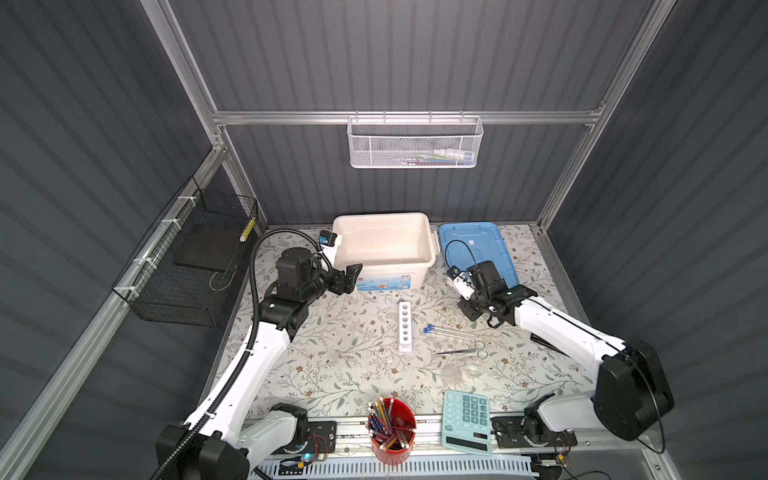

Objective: Organize the chemistry lab equipment
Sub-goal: 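Lift the tube toward the left gripper while the left gripper opens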

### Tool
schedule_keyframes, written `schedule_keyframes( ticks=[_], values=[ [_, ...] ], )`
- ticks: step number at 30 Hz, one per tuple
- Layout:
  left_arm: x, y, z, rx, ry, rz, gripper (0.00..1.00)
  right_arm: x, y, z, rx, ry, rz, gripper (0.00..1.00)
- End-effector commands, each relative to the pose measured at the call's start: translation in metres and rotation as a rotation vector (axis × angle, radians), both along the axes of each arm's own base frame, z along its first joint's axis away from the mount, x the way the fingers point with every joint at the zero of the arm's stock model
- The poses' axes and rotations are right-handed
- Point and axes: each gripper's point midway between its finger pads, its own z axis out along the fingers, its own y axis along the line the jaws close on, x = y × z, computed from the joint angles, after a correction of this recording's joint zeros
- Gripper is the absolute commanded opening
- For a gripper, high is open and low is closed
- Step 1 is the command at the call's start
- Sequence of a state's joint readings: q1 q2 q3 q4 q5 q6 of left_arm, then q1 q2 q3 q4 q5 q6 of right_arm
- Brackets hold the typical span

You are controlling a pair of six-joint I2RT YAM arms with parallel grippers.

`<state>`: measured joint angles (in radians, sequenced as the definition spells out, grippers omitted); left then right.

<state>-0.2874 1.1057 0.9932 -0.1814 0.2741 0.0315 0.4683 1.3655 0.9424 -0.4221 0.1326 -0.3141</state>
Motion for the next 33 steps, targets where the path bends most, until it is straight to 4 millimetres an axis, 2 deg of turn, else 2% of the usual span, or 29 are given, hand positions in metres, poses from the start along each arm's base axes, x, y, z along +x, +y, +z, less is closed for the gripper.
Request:
schedule_keyframes(
  ticks=[1, 7, 14, 16, 26, 33],
  values=[
    [-0.012, -0.025, 0.014, -0.084, 0.037, -0.152, 0.84, -0.004, 0.005, 0.020, 0.072, -0.044, 0.002, 0.17],
    [-0.019, -0.053, 0.018, -0.114, 0.070, -0.255, 0.81, -0.011, 0.019, 0.058, 0.152, -0.123, 0.052, 0.17],
    [-0.038, -0.112, 0.028, -0.161, 0.087, -0.432, 0.81, -0.017, 0.052, 0.093, 0.240, -0.215, 0.136, 0.18],
    [-0.041, -0.124, 0.029, -0.187, 0.091, -0.466, 0.80, -0.018, 0.060, 0.100, 0.268, -0.235, 0.159, 0.18],
    [-0.045, -0.144, 0.033, -0.294, 0.125, -0.544, 0.75, -0.033, 0.094, 0.142, 0.402, -0.326, 0.268, 0.19],
    [-0.048, -0.147, 0.038, -0.335, 0.128, -0.570, 0.68, -0.035, 0.118, 0.155, 0.456, -0.356, 0.326, 0.18]
  ],
)
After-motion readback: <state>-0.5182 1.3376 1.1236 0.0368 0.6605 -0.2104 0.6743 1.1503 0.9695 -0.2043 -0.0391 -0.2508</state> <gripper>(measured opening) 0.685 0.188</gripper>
